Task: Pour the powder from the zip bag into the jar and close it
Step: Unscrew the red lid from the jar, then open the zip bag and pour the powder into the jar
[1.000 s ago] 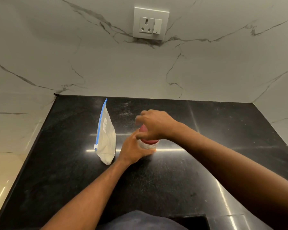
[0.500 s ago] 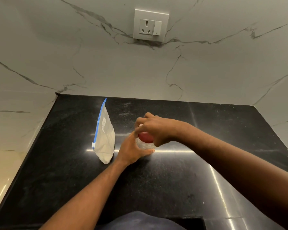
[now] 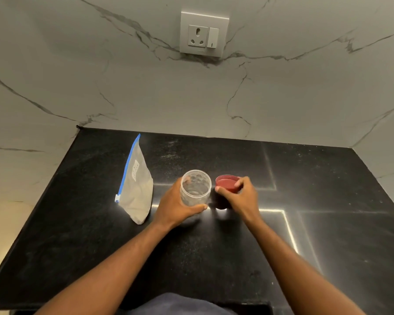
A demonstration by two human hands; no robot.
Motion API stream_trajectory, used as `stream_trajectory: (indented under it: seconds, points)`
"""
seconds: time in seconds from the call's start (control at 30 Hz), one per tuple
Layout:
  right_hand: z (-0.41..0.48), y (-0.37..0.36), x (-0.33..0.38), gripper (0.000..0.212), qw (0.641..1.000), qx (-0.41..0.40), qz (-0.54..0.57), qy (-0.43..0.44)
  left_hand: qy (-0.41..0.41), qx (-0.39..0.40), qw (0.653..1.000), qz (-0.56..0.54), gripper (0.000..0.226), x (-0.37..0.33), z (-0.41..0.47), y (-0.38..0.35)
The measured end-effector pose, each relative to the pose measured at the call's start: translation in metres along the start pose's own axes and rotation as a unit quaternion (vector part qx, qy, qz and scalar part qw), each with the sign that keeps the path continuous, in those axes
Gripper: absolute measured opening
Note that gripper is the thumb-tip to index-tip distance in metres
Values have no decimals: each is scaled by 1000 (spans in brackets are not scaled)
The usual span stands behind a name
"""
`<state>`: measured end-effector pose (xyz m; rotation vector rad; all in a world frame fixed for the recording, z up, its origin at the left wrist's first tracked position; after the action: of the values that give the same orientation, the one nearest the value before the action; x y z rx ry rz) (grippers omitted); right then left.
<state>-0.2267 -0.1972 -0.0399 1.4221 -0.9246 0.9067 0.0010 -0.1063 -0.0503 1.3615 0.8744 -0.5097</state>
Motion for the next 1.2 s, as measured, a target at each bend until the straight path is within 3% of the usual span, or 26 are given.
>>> stream_trajectory:
  seconds: [0.17, 0.27, 0.33, 0.47, 0.6, 0.73, 0.9, 1.03, 1.2]
  points:
    - [-10, -16, -26, 50, 986, 37, -156, 38, 23, -10, 1000, -16, 114, 0, -6, 3]
    - [-11, -19, -19, 54, 985, 53, -159, 33, 45, 11, 999, 3, 137, -3, -12, 8]
    - [-12, -14, 0, 57, 990, 45, -124, 55, 66, 2, 998, 13, 136, -8, -23, 21]
    - [-23, -9, 72, 41, 987, 19, -32, 154, 33, -79, 996, -17, 84, -37, -58, 69]
    - [-53, -33, 165, 31, 959, 77, 26, 272, -28, -151, 988, -24, 29, -70, -101, 128]
    - [-94, -77, 237, 20, 889, 205, 23, 408, -56, -264, 963, 25, 15, -71, -139, 178]
    - [-127, -156, 261, 34, 761, 428, -177, 454, 34, -324, 945, 13, 26, -23, -159, 192]
    - [-135, -186, 258, 32, 674, 476, -290, 484, 88, -306, 948, -10, 39, 3, -152, 181]
    - [-142, -193, 264, 28, 636, 498, -314, 499, 97, -314, 944, 10, 45, 12, -145, 178]
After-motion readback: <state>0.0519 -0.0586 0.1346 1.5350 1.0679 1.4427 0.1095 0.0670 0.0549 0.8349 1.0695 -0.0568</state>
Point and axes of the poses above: each hand's wrist, its own z-axis towards the middle knuckle, its own y-axis out of the back of the hand, x = y × z, the point moved 8 cm from there along z, towards the middle knuckle, and after that the axes turned 9 degrees about z, right-handed, at the moved point
